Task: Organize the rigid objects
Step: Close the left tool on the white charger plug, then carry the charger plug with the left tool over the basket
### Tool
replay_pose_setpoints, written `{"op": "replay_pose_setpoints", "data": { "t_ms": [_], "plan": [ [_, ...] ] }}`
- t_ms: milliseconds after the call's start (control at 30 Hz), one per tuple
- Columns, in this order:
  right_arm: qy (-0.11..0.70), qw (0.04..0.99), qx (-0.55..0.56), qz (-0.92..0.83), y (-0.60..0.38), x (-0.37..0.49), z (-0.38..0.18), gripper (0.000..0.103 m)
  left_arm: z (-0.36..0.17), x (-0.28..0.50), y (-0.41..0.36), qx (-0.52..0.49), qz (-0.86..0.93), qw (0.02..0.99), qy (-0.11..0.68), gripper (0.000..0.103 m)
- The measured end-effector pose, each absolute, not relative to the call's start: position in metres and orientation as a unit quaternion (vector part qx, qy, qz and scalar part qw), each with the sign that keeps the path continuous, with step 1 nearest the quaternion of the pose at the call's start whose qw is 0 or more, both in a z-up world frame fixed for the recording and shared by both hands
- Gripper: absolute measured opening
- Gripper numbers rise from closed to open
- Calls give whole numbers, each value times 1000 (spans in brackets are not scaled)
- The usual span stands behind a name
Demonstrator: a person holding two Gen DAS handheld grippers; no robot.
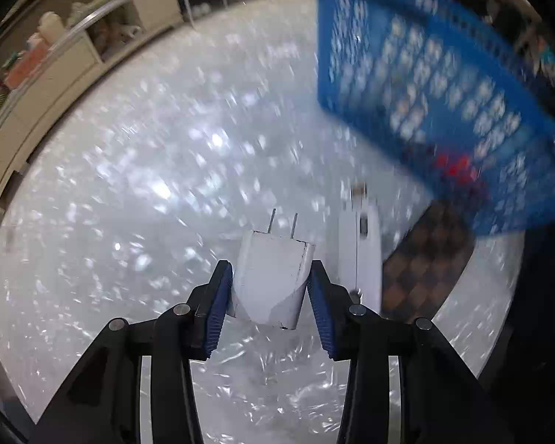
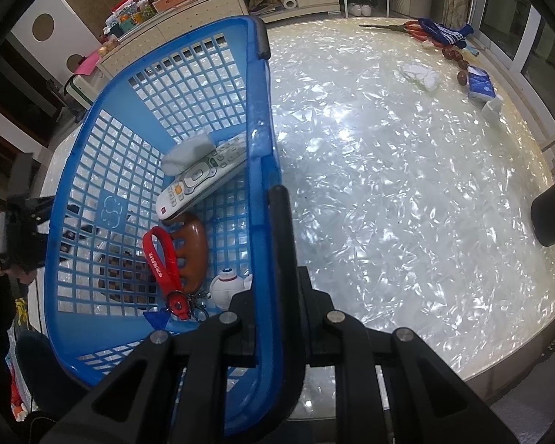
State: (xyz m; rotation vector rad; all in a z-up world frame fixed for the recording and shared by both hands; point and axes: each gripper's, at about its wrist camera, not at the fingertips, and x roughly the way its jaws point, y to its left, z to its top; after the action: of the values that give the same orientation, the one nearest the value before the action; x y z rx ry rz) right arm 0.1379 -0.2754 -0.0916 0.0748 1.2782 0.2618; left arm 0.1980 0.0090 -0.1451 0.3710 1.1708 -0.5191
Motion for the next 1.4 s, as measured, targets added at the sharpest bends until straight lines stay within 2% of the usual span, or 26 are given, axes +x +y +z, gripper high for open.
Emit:
{"op": "replay_pose_setpoints", "data": {
  "t_ms": [300, 733, 933, 1400],
  "plan": [
    [594, 795, 32, 119, -274, 137, -90, 15, -66, 184, -14, 186, -276, 815, 475, 46],
    [590, 799, 22, 115, -272, 135, -84, 15, -1, 162, -105, 236, -361, 808, 402, 46],
    [589, 800, 21, 113, -273, 134, -84, 15, -6, 161, -143, 248, -390, 798, 387, 46],
    [587, 802, 14, 108, -269, 132, -85, 15, -79, 176, -191, 246, -421, 747, 452, 46]
  ]
}}
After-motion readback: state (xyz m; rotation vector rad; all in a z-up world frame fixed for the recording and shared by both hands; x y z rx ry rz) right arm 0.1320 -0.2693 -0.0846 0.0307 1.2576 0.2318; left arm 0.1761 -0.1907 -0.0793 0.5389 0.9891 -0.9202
